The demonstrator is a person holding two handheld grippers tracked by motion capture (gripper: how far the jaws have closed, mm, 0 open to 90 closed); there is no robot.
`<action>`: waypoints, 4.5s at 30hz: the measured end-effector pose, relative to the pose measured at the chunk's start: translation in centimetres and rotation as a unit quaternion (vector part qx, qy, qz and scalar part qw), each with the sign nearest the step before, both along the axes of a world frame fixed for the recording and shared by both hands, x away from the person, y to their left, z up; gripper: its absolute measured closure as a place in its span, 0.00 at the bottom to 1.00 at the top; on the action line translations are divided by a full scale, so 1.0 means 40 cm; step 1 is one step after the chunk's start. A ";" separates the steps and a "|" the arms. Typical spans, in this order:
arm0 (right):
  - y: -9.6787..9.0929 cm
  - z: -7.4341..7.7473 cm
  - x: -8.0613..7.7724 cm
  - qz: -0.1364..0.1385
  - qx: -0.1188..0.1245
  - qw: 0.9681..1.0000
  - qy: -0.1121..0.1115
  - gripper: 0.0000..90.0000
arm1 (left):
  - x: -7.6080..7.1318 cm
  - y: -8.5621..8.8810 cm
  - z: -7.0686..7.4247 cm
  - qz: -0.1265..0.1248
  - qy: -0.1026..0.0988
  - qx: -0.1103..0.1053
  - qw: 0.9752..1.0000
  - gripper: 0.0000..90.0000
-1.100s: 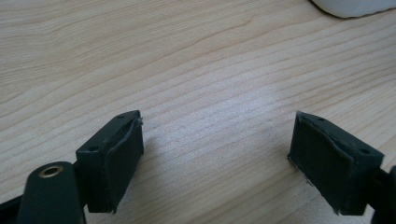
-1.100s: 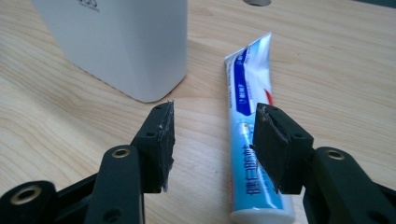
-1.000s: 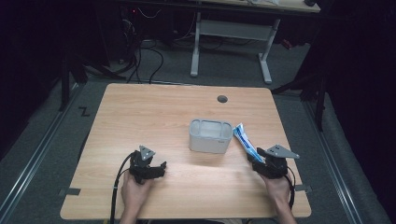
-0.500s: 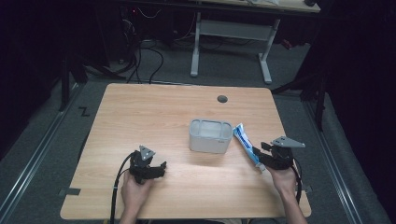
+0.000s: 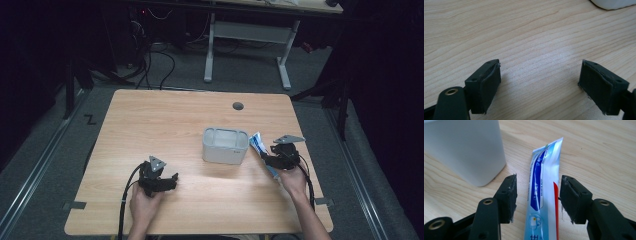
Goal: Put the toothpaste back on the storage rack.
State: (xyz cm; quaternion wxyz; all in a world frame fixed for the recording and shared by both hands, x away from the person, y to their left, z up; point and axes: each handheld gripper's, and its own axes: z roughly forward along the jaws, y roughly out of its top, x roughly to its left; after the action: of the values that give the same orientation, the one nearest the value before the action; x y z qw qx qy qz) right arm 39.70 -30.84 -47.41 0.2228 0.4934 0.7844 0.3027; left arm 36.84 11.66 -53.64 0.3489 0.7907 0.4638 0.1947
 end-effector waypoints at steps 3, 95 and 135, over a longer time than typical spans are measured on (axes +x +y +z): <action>0.006 -0.009 0.021 0.007 -0.013 1.000 0.018 0.55 | 0.000 0.000 0.000 0.000 0.000 0.000 1.000 0.20; -0.040 0.119 0.061 0.048 0.044 0.997 0.049 0.79 | 0.001 -0.001 0.000 0.001 0.000 0.000 1.000 0.20; 0.093 0.278 0.037 0.149 0.094 0.984 -0.035 0.79 | 0.004 -0.002 0.000 0.004 0.000 -0.001 1.000 0.20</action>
State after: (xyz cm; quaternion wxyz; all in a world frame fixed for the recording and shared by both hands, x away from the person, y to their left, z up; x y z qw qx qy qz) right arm 41.18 -27.12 -36.30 0.1553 0.3784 0.8091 0.4220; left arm 37.02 11.59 -53.64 0.3487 0.7889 0.4667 0.1957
